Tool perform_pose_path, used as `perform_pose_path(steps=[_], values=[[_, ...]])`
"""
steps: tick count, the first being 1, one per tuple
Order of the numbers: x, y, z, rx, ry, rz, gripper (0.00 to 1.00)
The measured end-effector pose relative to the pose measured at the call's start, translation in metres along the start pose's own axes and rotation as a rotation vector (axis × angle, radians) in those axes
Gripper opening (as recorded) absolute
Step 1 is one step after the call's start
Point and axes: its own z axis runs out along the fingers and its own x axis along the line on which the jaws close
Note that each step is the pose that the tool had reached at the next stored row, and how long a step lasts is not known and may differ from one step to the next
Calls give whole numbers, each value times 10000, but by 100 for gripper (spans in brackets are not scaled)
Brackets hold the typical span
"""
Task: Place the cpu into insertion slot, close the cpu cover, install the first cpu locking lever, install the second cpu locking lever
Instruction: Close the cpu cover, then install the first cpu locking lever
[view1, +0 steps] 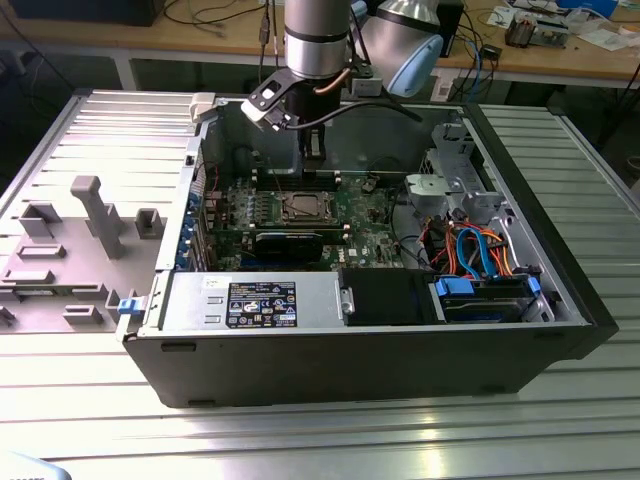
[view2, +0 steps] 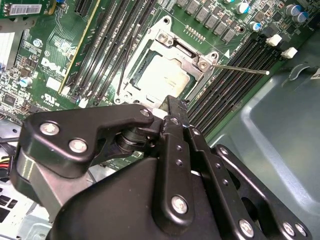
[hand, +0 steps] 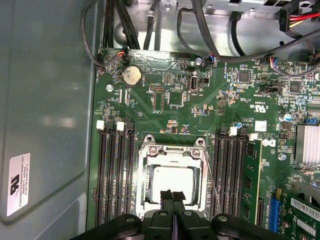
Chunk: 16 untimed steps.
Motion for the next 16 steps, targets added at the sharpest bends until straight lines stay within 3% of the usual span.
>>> perform_pose_path(steps=[9, 16], values=[[0, 0, 0, -3, 1, -84, 11], [0, 0, 0, -17, 3, -540, 11]])
